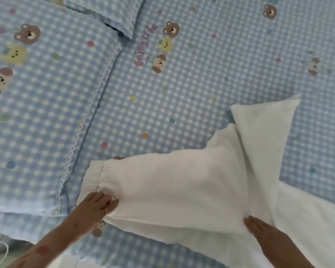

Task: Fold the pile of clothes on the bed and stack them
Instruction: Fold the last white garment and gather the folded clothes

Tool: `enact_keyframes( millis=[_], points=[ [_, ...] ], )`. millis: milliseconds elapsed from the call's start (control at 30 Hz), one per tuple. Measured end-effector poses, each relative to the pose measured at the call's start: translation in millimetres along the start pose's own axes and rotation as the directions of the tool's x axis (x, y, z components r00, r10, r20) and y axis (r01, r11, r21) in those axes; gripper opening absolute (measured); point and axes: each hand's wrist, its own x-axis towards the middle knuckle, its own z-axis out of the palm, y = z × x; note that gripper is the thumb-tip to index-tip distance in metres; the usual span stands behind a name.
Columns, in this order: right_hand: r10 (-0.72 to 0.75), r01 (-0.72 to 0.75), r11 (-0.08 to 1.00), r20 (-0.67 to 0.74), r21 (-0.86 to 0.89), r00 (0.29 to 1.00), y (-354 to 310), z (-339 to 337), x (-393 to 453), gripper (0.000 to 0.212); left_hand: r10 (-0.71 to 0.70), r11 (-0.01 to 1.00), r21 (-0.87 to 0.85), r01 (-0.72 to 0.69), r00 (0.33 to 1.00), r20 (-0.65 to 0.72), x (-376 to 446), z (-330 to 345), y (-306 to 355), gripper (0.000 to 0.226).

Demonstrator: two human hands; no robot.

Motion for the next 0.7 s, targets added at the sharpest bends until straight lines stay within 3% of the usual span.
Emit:
enact_keyframes(
  millis=[167, 233, 267, 300, 367, 400, 467, 567, 633, 700],
  points=[
    [0.124, -0.111, 0.971, 0.049, -0.210, 0.991, -30, 57, -30, 0.062, -0.081, 0.995, -0.033, 0.089, 0.978, 0.191, -15, 12, 14, 0.082],
    [0.127, -0.137, 0.961, -0.054, -0.242, 0.990, -40, 65, -28, 0.090, -0.184, 0.982, -0.002, 0.191, 0.946, 0.266, -6, 9, 33, 0.043],
    [0.166, -0.191, 0.961, -0.140, -0.198, 0.976, -42, 63, -22, 0.090, -0.223, 0.973, -0.009, 0.231, 0.950, 0.218, -3, 8, 41, 0.031],
    [0.228, -0.257, 0.959, -0.221, -0.115, 0.948, -39, 53, -12, 0.079, -0.204, 0.973, -0.070, 0.220, 0.960, 0.192, 5, 11, 51, 0.046],
    [0.391, -0.384, 0.919, -0.325, 0.087, 0.861, -24, 35, 14, 0.032, -0.229, 0.950, -0.210, 0.231, 0.973, 0.034, 26, 13, 91, 0.066],
    [0.463, -0.444, 0.885, -0.361, 0.141, 0.810, -12, 31, 29, 0.031, -0.186, 0.956, -0.239, 0.171, 0.982, -0.041, 37, 11, 119, 0.068],
    [0.564, -0.530, 0.825, -0.358, 0.196, 0.745, 13, 24, 64, 0.051, -0.012, 0.987, -0.162, -0.022, 0.978, -0.207, 65, 13, 174, 0.051],
    [0.671, -0.631, 0.741, -0.236, 0.228, 0.703, 40, 24, 110, 0.064, 0.172, 0.985, 0.054, -0.165, 0.971, -0.167, 111, 24, 238, 0.047],
    [0.718, -0.685, 0.694, -0.146, 0.221, 0.680, 57, 31, 124, 0.058, 0.194, 0.981, 0.036, -0.192, 0.979, -0.058, 130, 31, 258, 0.045],
    [0.793, -0.708, 0.599, -0.150, 0.375, 0.591, 73, 31, 122, 0.044, 0.203, 0.977, 0.071, -0.202, 0.979, -0.001, 143, 34, 268, 0.044]
  ],
)
